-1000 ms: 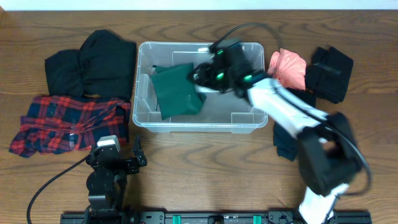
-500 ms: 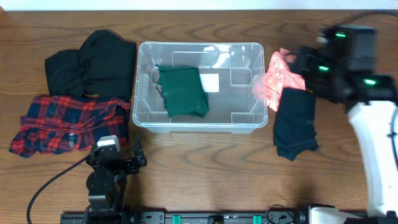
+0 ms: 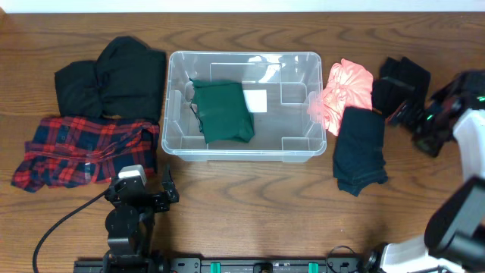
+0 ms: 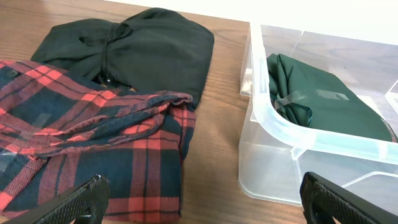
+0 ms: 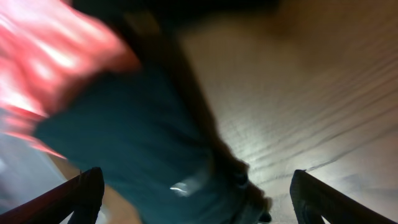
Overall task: Pack container
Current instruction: 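Move the right gripper to the dark navy garment and grasp it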
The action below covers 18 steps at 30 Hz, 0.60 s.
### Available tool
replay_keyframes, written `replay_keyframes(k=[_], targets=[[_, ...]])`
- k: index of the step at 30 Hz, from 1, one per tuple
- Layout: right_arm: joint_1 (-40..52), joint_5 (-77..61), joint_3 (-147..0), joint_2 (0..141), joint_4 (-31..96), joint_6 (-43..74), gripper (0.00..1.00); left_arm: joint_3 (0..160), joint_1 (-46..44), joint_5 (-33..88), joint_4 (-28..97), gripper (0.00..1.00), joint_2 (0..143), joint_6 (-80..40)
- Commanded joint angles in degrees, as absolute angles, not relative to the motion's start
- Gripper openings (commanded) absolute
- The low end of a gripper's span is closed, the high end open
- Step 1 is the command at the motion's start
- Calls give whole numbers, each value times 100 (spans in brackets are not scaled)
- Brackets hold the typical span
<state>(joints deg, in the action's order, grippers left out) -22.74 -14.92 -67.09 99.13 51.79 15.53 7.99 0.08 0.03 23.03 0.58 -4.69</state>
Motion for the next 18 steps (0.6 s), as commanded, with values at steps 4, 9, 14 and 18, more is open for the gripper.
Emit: replay_keyframes(k=[4,9,14,18], targets=[[-2132,-2150,-5800,10412,4268,843,92,687,-19,3,2324,98,23,-499],[-1986,-2897,-5236,10453,3535,550,72,687,-19,3,2324,98,23,-499],[-1942,-2897,-5199,10418,3538,550,38,687,-19,3,2324,98,23,-499],[-1942,-2998,-5229,10169,3660,550,22,687,-19,3,2324,98,23,-499]])
